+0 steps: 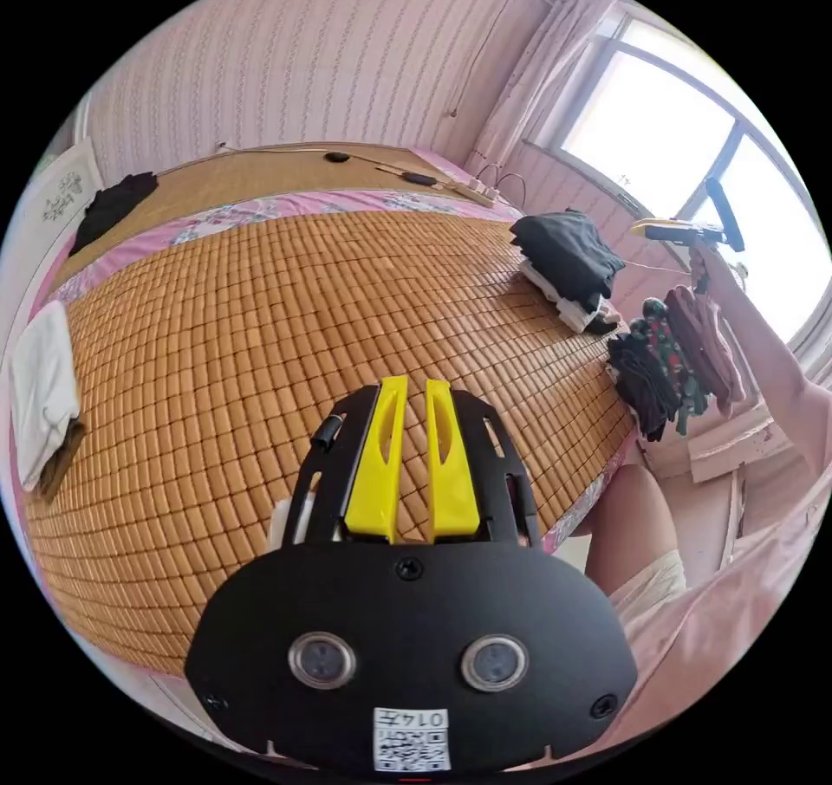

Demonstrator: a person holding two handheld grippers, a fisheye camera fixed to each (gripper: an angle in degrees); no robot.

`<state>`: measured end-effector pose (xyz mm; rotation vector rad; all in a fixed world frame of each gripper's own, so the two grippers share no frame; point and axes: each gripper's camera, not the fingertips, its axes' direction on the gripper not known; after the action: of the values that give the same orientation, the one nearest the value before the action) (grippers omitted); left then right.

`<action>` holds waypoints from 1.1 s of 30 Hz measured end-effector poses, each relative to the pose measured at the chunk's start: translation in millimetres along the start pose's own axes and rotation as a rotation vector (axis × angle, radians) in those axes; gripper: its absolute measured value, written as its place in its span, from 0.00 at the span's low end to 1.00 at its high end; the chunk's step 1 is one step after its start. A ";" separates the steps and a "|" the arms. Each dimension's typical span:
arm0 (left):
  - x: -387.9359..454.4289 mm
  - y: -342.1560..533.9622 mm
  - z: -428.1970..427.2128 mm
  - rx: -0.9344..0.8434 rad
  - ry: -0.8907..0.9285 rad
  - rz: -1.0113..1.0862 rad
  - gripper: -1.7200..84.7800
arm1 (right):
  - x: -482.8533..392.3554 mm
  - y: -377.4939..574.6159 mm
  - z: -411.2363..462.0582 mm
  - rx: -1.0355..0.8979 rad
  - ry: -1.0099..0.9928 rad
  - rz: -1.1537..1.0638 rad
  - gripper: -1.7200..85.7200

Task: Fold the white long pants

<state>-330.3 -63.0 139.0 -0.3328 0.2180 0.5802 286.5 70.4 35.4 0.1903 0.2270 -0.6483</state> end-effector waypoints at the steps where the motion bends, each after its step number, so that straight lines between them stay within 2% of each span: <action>1: -15.8 18.9 -11.6 0.000 -0.020 -0.039 0.07 | -18.8 -2.0 5.5 0.007 -0.021 -0.029 0.18; 6: -143.9 159.3 -106.8 0.071 -0.165 -0.400 0.08 | -222.0 -42.0 67.1 -0.017 -0.198 -0.358 0.18; 9: -202.5 199.6 -149.2 0.157 -0.215 -0.516 0.08 | -340.5 -81.9 88.6 -0.045 -0.305 -0.512 0.17; 13: -275.6 212.4 -182.4 0.231 -0.272 -0.578 0.08 | -473.0 -140.6 94.5 -0.040 -0.328 -0.695 0.17; 18: -385.0 182.1 -209.1 0.307 -0.356 -0.657 0.10 | -629.7 -230.0 96.1 0.026 -0.253 -0.887 0.17; 23: -460.8 134.5 -213.1 0.312 -0.411 -0.699 0.14 | -719.7 -291.2 137.6 0.021 -0.089 -0.910 0.20; 26: -500.3 112.5 -198.8 0.252 -0.340 -0.760 0.17 | -744.2 -317.4 177.1 -0.069 -0.051 -0.829 0.20; 28: -515.6 103.2 -190.1 0.226 -0.234 -0.797 0.16 | -750.5 -326.8 196.2 -0.137 -0.070 -0.780 0.16; 30: -521.5 93.6 -188.4 0.162 -0.226 -0.826 0.11 | -753.5 -335.2 206.1 -0.152 0.027 -0.716 0.08; 33: -506.6 87.7 -222.9 0.282 -0.213 -0.790 0.05 | -745.7 -337.7 189.1 -0.112 -0.055 -0.755 0.05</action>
<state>-817.4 -328.5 60.0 -0.0623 -0.0467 -0.1983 -470.3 188.3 380.8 -0.0310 0.2820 -1.3848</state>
